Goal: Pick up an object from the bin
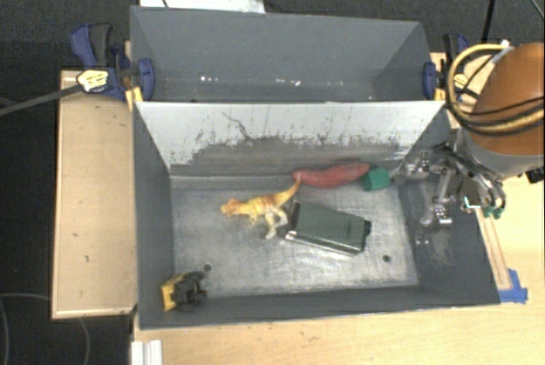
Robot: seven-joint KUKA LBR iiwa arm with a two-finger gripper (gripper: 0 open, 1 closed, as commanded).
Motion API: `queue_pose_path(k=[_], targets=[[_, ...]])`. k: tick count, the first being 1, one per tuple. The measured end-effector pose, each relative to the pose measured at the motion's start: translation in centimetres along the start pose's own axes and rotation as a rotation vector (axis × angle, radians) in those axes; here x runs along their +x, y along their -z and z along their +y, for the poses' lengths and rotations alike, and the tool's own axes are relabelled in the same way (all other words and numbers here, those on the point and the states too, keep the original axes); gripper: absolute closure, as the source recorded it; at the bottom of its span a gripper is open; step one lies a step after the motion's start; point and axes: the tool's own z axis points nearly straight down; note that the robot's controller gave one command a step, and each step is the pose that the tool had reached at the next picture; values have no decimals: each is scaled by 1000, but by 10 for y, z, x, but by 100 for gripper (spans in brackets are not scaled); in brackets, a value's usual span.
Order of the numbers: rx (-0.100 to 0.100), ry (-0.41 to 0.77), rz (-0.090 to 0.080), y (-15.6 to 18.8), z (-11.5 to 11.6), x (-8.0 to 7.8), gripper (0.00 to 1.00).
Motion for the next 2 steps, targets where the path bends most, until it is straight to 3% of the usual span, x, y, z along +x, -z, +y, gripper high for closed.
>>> queue_pose_path(k=[1,2], targets=[[0,2,-2,1,0,-1,0],[0,-10,-7,-61,30,-7,0]])
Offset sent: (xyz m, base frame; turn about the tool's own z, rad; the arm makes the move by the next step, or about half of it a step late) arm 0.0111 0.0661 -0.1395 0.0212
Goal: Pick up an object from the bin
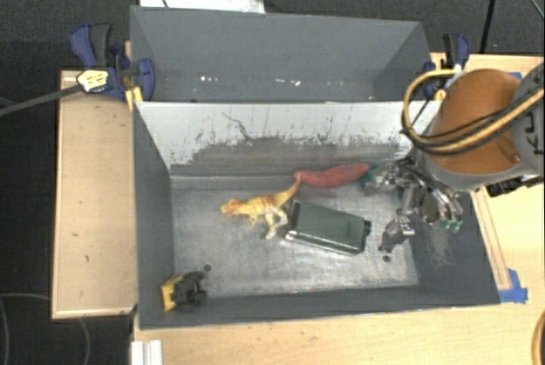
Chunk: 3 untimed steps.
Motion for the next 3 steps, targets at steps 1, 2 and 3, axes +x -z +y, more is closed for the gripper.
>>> queue_pose_path(k=[1,2,3], targets=[[-2,164,11,-6,43,10,0],[-2,15,5,-17,54,-2,0],[-1,33,6,-62,61,-13,0]])
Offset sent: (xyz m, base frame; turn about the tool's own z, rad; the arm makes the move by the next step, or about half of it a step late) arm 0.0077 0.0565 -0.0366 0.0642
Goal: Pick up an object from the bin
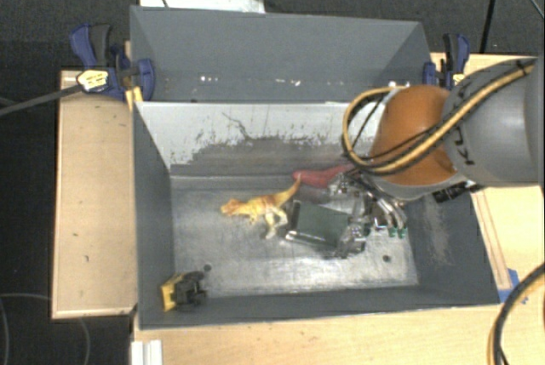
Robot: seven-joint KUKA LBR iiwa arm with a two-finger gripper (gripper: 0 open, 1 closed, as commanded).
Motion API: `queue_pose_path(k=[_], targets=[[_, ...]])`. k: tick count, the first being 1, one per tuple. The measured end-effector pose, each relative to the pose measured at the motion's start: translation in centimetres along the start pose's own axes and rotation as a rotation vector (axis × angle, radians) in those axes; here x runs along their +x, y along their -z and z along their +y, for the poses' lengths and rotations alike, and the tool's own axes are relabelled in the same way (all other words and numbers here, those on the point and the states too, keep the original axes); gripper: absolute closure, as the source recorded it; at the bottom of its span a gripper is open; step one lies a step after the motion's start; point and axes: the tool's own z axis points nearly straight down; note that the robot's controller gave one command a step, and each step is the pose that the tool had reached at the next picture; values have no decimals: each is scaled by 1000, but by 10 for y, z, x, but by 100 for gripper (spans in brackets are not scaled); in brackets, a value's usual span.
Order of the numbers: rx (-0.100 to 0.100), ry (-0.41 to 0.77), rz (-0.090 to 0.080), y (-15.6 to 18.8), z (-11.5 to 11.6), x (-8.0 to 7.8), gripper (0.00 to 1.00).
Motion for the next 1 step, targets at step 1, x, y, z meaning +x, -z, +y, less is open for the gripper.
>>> queue_pose_path(k=[1], targets=[[-2,-298,0,-13,5,2,100]])
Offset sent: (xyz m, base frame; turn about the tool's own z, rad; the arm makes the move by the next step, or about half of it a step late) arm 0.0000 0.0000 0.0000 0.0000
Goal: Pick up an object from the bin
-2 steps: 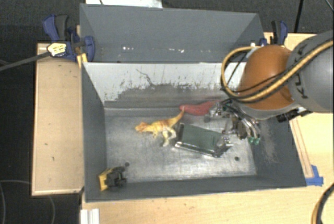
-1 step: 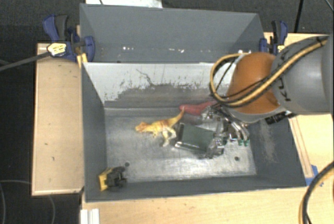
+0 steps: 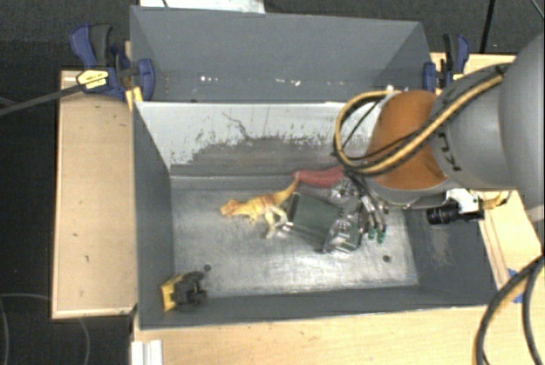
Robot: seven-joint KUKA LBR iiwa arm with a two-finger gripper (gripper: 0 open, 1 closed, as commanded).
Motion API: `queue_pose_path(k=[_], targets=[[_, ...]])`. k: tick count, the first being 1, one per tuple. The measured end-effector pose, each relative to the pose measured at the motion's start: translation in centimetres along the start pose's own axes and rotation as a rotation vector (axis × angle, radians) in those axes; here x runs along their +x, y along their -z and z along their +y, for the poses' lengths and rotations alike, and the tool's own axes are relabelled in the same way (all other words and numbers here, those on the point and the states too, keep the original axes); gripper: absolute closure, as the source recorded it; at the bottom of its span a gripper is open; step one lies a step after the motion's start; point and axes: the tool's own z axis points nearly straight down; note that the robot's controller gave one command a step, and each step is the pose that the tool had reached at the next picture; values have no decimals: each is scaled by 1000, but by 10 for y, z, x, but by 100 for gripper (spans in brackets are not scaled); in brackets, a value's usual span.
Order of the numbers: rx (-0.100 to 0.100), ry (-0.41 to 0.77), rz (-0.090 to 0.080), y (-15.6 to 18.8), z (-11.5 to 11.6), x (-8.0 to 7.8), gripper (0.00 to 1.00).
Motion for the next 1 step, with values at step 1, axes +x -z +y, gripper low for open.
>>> queue_pose_path(k=[1], targets=[[0,1,0,0,0,0,100]])
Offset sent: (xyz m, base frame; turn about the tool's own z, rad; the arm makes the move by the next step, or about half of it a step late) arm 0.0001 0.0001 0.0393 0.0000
